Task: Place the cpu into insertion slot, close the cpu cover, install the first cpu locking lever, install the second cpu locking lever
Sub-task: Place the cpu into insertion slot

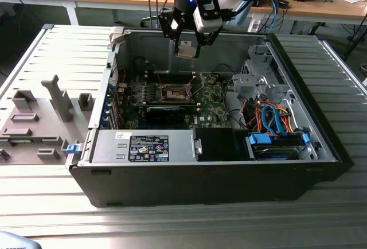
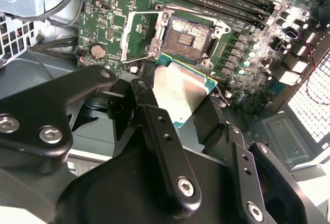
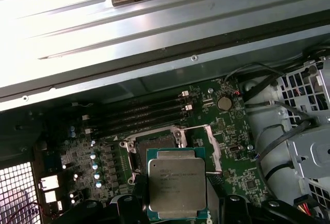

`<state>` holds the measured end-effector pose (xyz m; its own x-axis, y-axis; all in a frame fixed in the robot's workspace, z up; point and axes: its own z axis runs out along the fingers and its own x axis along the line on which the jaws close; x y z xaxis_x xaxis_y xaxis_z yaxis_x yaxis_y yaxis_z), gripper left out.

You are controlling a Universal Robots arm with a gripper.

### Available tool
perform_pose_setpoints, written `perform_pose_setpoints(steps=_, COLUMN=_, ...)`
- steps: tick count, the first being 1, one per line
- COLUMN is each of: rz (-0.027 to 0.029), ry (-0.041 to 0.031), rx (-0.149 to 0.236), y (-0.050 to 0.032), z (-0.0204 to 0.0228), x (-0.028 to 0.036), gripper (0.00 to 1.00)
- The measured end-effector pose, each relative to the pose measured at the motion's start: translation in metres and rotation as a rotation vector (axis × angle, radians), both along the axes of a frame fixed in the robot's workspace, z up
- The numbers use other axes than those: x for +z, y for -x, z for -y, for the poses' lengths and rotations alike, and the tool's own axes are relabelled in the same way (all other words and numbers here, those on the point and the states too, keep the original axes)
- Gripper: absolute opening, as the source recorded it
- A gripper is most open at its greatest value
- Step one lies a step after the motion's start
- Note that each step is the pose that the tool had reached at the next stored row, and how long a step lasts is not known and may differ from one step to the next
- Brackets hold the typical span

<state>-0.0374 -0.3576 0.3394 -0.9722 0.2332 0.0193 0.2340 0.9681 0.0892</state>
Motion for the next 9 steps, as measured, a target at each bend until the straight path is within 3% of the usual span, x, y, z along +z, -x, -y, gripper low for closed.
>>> perform_pose_setpoints(steps=9, rz=0.0, ry=0.0, rx=-0.026, y=0.0, z=0.0002, x=0.0, gripper=0.55)
